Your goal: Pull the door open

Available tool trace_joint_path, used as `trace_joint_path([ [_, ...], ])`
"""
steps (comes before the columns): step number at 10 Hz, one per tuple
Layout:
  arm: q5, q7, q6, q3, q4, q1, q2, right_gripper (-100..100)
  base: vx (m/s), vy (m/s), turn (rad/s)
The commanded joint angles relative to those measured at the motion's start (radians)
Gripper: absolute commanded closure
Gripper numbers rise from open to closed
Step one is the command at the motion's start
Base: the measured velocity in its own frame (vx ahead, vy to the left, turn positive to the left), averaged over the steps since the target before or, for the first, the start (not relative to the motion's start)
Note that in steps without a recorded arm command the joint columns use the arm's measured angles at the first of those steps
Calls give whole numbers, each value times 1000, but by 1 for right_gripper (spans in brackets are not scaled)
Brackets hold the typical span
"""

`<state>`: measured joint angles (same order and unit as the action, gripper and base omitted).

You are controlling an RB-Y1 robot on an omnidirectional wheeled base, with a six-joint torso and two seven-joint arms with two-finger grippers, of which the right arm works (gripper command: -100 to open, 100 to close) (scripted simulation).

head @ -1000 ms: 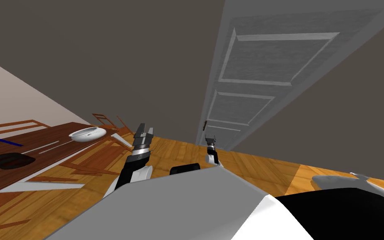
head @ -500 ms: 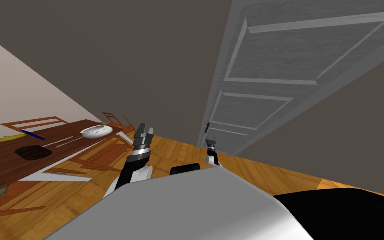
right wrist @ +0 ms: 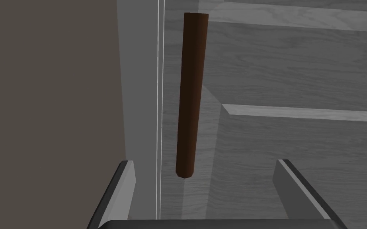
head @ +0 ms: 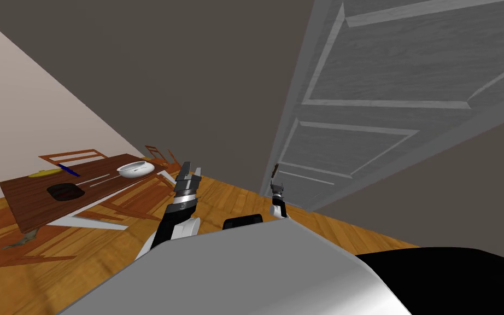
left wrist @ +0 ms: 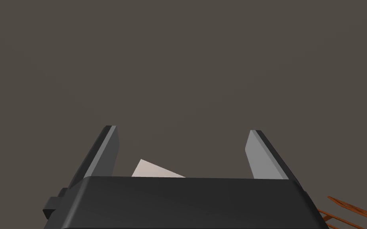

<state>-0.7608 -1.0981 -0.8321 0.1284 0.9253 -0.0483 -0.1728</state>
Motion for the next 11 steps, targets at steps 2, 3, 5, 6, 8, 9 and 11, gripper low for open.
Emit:
trace_joint_path([
  [2,-38,-53,-12,8,-62,18,-4,-100,68,-51,128],
  [3,-49,-67,-15,11,-79,24,-5,-100,88,-76,162],
  [5,-46,-83,-16,7,-78,16,-26,-100,85,-28,45],
  [6,-47,-104,-21,7,-86,9,-43,-100,210,-18,74],
  [8,-52,-156,-32,6,-103,-8,-85,-100,198,3,78],
  [9,-53,-169,-34,5,-108,-12,-96,-100,164,-14,41],
  [11,-56,-208,-43,5,-122,-25,-127,-100,160,2,54],
])
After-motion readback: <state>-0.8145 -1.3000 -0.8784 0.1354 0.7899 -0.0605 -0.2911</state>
